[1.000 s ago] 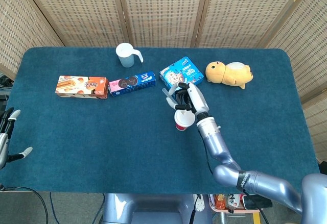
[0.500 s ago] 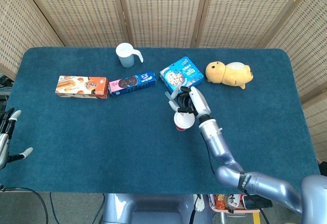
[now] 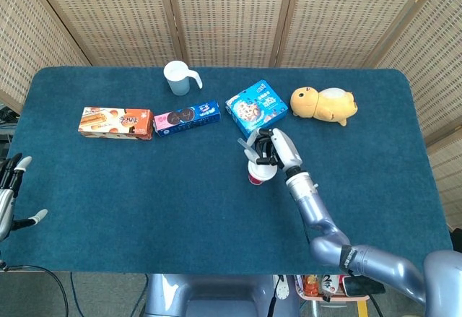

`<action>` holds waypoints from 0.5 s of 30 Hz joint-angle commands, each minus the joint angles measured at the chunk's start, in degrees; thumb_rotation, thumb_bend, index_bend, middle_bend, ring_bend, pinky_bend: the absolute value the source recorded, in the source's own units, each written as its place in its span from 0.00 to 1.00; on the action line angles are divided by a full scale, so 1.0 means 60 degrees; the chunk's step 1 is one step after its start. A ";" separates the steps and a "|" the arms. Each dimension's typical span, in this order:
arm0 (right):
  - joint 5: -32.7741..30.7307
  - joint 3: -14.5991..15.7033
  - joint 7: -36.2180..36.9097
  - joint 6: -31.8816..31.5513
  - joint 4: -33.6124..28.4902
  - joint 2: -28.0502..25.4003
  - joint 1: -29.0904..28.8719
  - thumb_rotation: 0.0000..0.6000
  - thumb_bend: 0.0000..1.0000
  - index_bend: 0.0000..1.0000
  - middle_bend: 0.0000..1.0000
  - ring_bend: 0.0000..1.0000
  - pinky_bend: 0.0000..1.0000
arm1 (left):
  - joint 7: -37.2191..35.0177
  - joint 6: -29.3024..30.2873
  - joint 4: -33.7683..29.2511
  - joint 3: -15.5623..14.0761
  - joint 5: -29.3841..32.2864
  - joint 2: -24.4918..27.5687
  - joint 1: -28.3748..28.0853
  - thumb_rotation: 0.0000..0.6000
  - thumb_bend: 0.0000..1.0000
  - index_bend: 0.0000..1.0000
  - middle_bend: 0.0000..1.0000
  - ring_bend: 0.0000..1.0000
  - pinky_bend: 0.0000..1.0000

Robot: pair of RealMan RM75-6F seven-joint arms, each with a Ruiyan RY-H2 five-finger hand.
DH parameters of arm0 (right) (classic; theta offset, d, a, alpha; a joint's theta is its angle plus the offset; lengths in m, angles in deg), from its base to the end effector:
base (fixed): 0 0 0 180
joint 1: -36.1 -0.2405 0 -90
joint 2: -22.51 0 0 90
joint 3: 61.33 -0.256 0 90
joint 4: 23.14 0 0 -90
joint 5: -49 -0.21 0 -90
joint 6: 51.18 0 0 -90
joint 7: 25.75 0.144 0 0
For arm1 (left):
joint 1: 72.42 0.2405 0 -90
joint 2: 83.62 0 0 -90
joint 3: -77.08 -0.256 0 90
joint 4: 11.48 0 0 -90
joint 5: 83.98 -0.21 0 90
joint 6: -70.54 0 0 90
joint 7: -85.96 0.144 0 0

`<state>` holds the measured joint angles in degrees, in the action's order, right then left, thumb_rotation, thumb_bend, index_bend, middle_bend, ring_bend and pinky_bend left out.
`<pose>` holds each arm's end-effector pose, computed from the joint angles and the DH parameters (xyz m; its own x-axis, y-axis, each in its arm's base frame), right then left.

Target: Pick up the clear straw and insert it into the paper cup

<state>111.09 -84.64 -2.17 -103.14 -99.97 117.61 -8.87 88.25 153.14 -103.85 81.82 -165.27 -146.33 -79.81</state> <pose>-0.1082 -0.3941 -0.0084 -0.3981 -0.3306 0.8557 -0.8807 -0.1232 -0.4573 -0.3144 0.2017 0.1708 0.4421 -0.0060 0.8970 0.8966 0.0305 -0.4417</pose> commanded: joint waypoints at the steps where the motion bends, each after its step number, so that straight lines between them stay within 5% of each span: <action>1: 0.0111 0.0082 0.0047 0.0039 0.0098 0.0025 0.0023 1.00 0.57 0.72 0.83 0.65 0.75 | 0.0000 -0.0008 0.0001 -0.0002 0.0001 0.0000 -0.0004 1.00 0.09 0.00 0.00 0.00 0.00; 9: 0.0589 0.0295 0.0284 0.0179 0.0273 0.0011 0.0027 1.00 0.54 0.72 0.82 0.64 0.75 | -0.0011 -0.0021 0.0012 -0.0001 0.0016 0.0006 -0.0008 1.00 0.09 0.00 0.00 0.00 0.00; 15: 0.0771 0.0328 0.0544 0.0282 0.0334 -0.0056 0.0032 1.00 0.31 0.69 0.78 0.62 0.75 | -0.0014 -0.0024 0.0019 -0.0003 0.0023 0.0005 -0.0007 1.00 0.09 0.00 0.00 0.00 0.00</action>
<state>115.64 -82.69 1.02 -101.52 -98.00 117.34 -8.68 88.16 153.00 -103.74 81.80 -165.13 -146.29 -79.85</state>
